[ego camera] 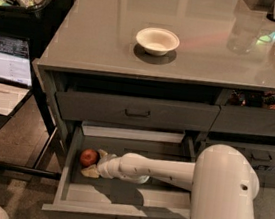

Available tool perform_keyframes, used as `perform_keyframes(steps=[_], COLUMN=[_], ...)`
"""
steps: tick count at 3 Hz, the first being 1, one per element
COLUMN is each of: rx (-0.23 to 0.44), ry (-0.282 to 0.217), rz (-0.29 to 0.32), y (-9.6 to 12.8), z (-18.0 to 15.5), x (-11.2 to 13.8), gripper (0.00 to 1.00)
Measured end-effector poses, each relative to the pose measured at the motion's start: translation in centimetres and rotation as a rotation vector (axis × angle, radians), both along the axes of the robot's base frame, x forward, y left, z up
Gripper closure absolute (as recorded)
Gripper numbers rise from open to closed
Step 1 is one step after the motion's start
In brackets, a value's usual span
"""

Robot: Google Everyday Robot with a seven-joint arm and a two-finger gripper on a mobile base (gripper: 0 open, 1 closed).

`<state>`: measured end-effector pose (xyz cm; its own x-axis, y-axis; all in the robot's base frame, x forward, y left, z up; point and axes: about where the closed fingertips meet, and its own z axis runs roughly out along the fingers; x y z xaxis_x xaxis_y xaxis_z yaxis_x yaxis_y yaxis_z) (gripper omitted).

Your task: Pick apple from middle drawer and place on counter

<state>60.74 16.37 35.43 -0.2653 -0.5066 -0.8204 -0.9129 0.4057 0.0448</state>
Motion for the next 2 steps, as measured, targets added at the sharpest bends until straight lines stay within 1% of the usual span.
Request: perform_keyframes(steps=[1,2], rx=[0.043,0.116], ry=[-0.016,-0.03], rz=[-0.022,-0.031], y=[-0.2,0.0], z=[1.9,3.1], x=[0.3,0.3], gripper=[0.64,0.89])
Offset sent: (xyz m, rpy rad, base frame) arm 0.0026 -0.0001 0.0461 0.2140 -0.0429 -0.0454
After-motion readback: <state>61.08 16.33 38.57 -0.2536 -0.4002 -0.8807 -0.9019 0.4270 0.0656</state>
